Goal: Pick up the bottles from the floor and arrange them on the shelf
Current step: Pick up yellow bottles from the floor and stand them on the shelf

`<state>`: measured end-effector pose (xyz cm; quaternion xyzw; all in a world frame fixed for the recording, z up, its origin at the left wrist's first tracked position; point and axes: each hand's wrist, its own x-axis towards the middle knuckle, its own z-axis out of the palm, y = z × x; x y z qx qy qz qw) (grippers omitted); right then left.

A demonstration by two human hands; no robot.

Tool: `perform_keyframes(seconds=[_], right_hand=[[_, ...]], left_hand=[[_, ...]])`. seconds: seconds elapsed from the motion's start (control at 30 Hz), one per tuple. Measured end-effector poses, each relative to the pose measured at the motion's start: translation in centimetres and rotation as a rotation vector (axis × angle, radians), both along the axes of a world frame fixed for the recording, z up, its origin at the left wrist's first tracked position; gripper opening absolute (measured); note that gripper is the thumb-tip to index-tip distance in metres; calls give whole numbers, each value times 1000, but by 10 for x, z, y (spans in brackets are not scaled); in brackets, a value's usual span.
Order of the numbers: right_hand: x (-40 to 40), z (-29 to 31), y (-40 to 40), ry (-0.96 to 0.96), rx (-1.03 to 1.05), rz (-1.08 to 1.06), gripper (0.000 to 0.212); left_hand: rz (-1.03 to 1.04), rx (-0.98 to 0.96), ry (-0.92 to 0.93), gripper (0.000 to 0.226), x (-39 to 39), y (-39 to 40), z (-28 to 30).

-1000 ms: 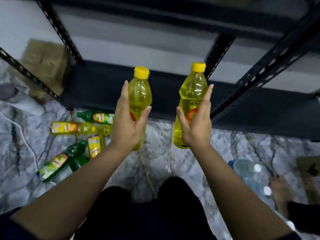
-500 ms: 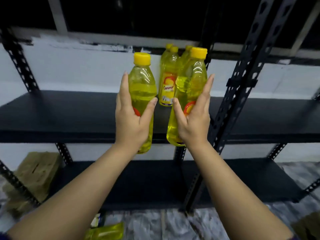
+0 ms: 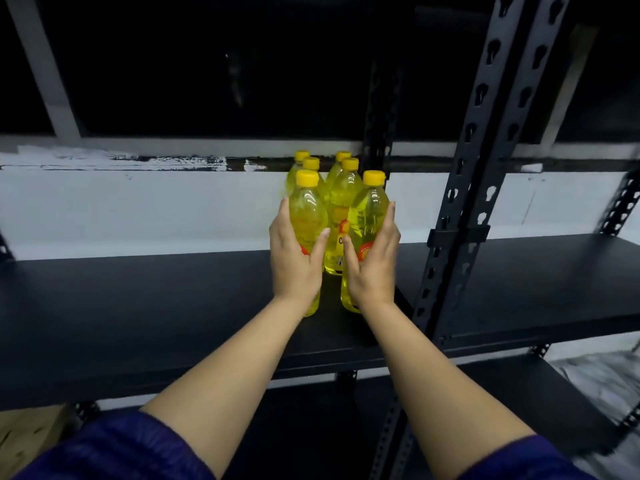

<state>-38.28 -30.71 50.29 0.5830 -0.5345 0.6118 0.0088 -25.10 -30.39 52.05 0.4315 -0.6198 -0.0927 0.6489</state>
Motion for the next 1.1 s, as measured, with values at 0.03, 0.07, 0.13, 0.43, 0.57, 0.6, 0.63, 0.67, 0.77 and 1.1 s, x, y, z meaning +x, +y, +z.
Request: perform_keyframes(seconds=[0.03,0.07,0.13,0.43,0.57,0.6,0.63,0.67,0.77,1.1], right_hand=[[-2,-2,-4,-11,4,3,93],[-3,-4,-8,-15,9,8,93],[-4,-9,-14,-1,9,15,93],[-4,-42,-25,138,106,79,85],[1,-45,-31,136,111,101,90],[1,-44,-32,130,107,112,93],[0,-44,-30,116,111,123,95],[-1,-43,-28,97,121,128,97],[-4,-41,-22,43,172,109,102],[-12,-36,-29,-63,247,129,108]], left_hand=[[2,2,3,82,-2,-6,-2],[7,4,8,83,-4,-12,-3],[24,13,24,85,-7,-20,-6],[-229,130,-249,103,36,-20,-39],[-150,99,-243,105,29,-29,-37],[-130,90,-222,106,24,-31,-36],[-119,89,-196,107,19,-33,-36],[-113,96,-165,109,15,-35,-37],[-94,145,-111,111,9,-40,-38],[-256,260,-205,106,37,-45,-52]])
